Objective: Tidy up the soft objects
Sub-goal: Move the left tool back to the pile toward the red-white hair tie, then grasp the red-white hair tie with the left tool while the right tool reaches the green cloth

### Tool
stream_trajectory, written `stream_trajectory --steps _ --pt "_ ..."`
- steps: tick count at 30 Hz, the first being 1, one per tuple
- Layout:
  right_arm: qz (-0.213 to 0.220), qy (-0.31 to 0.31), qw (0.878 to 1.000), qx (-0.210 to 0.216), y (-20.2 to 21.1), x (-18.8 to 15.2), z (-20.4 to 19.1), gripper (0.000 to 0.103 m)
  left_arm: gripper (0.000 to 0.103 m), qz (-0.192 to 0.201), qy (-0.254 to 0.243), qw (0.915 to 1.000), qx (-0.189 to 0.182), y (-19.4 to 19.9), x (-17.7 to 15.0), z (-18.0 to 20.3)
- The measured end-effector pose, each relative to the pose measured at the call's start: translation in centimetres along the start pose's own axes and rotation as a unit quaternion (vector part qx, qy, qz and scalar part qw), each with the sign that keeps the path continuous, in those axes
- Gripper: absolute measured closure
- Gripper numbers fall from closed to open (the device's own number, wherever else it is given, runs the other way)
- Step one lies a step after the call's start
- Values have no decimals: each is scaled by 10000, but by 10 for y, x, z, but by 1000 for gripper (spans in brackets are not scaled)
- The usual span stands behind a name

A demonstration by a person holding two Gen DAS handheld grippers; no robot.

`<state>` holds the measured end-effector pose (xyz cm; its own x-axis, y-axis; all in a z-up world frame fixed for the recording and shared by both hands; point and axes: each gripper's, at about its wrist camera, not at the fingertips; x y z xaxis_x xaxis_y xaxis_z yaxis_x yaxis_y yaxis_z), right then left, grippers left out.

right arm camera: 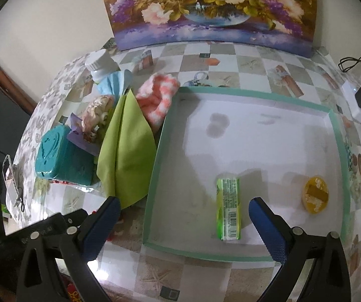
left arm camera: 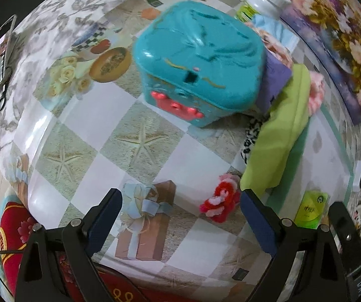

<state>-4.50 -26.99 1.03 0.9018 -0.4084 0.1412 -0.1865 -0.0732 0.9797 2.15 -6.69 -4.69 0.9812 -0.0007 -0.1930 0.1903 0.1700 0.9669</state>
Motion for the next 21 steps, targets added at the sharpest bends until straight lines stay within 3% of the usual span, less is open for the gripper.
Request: stream_trajectory --steps 3,9,17,21 --pt "22 -74 10000 -5 1 1 4 0 11 -54 -210 9998 34 -5 -2 10" --pt "47 -37 10000 -75 0 3 3 0 34 -343 -473 9983 -24 -21 -3 24" --pt "46 -13 9999 -108 -2 4 2 0 68 -428 -726 9964 61 -36 5 52" --pt "53 -25 9999 -105 -3 5 3 0 74 -430 -784 9959 136 -41 12 61"
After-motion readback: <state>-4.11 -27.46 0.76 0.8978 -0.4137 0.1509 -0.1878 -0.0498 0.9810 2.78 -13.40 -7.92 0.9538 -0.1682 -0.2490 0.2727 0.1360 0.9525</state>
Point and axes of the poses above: each gripper's, at about its wrist camera, not at the fingertips, and y roughly against the way its jaws point, z to its right, x to its top, and after that the axes turned 15 degrees about -z, right-handed
